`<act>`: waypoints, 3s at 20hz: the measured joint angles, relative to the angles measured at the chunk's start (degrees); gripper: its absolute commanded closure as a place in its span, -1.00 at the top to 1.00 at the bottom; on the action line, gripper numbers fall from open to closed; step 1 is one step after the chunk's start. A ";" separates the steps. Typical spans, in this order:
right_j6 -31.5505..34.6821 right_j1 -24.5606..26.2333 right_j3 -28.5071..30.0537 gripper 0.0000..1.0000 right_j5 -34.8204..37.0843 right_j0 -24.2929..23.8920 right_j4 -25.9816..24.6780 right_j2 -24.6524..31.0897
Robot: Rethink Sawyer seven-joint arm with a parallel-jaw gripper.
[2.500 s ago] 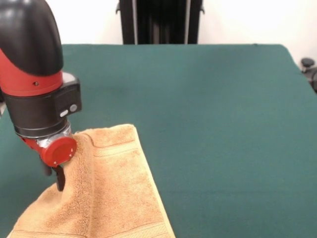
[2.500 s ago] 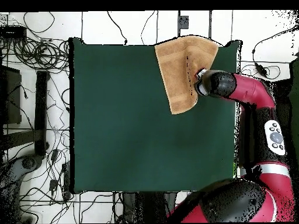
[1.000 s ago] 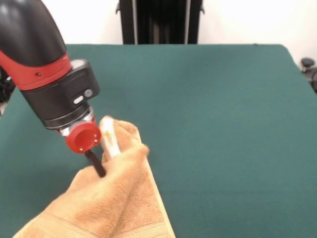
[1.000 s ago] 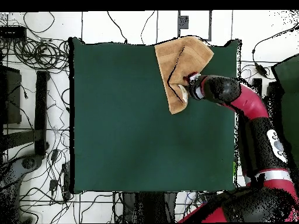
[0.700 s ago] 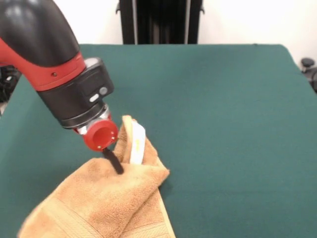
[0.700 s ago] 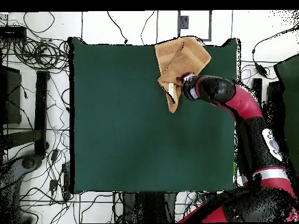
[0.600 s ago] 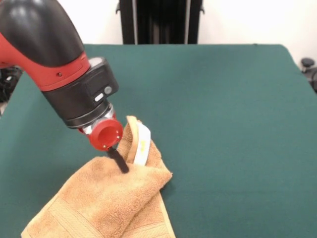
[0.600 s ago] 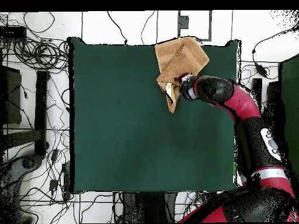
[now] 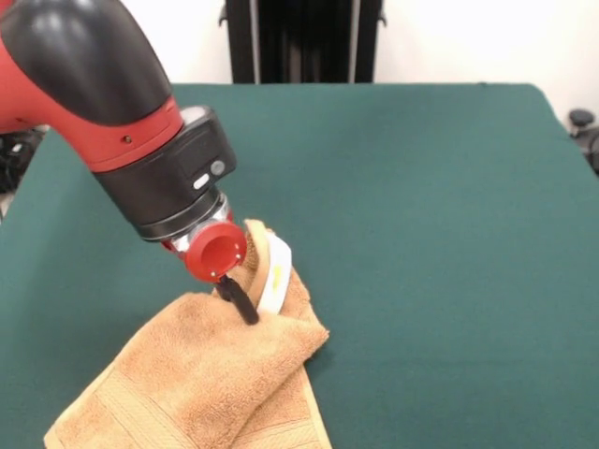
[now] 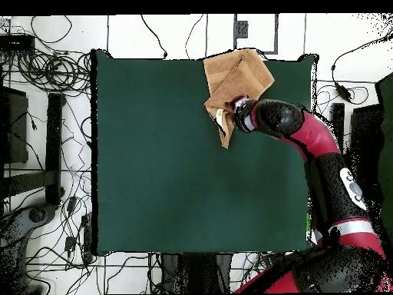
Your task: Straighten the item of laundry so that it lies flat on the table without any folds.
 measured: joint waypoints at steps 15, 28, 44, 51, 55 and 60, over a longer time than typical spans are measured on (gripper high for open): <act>0.00 2.77 0.30 1.00 -0.01 -1.69 0.65 2.80; 0.00 5.19 0.46 1.00 -0.01 -4.02 1.14 5.59; 0.00 5.25 0.46 1.00 0.02 -4.03 1.13 5.66; 0.00 6.62 1.67 1.00 3.42 -5.89 3.44 7.95; 0.00 8.10 2.51 1.00 9.00 -6.72 5.20 9.26; 0.00 9.56 2.61 1.00 16.43 -6.70 5.77 10.03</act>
